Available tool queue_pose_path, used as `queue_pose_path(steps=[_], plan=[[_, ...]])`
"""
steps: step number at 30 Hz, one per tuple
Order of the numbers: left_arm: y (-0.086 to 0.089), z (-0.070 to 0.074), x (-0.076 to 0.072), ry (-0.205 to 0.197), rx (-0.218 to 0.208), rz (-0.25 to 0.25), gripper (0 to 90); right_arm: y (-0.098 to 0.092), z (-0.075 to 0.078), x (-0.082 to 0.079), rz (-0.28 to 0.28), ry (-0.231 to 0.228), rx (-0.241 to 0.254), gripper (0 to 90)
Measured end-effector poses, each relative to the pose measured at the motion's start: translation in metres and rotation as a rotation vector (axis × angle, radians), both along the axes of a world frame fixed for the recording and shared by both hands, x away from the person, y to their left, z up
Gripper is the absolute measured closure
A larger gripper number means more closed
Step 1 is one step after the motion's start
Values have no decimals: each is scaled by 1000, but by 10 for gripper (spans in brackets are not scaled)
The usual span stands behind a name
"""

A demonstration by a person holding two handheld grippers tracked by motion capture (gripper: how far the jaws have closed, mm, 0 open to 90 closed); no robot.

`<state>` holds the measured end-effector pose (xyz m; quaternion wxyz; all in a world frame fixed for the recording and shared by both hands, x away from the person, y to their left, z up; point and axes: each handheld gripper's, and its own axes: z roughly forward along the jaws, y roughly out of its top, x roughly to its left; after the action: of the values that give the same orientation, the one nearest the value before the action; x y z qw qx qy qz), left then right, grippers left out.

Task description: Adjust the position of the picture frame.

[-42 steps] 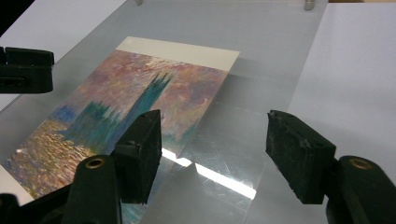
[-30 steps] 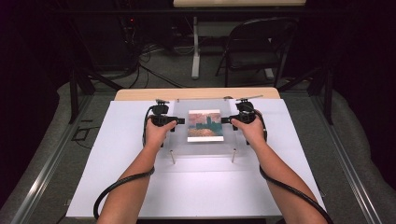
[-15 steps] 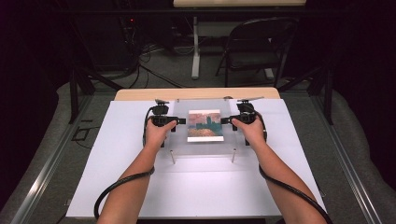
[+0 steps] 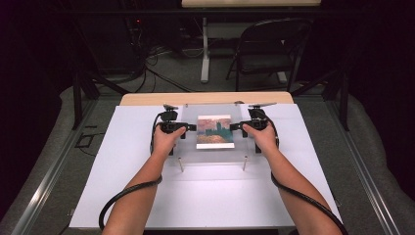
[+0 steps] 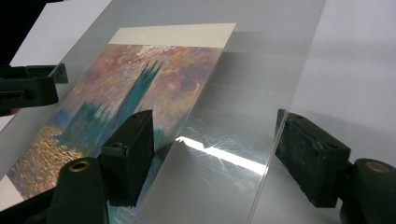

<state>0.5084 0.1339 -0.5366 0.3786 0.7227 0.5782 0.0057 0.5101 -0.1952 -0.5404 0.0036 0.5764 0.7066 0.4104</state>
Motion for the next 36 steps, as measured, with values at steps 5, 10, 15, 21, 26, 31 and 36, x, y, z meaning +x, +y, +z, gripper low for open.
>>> queue_pose_path(steps=[5, 10, 15, 21, 26, 31, 36], plan=[[0, 0, -1, -1, -5, 2, 222, -1, 0, 0, 2, 11, 7, 283], [1, -1, -1, 4, -13, 0, 224, 0, -1, 0, 1, 16, 15, 281], [2, -2, -1, 15, -36, -3, 229, 0, -2, 0, 0, 17, 24, 281], [3, -2, -2, 24, -39, -9, 230, -2, -3, 0, 8, 39, 54, 289], [4, -2, -2, 37, -61, -3, 245, -1, -3, 0, 9, 33, 53, 287], [3, -1, -2, 40, -53, -3, 246, -1, -3, -1, 7, 28, 52, 287], [2, 0, -1, 49, -43, -1, 247, -1, -2, -1, 9, 34, 39, 288]])
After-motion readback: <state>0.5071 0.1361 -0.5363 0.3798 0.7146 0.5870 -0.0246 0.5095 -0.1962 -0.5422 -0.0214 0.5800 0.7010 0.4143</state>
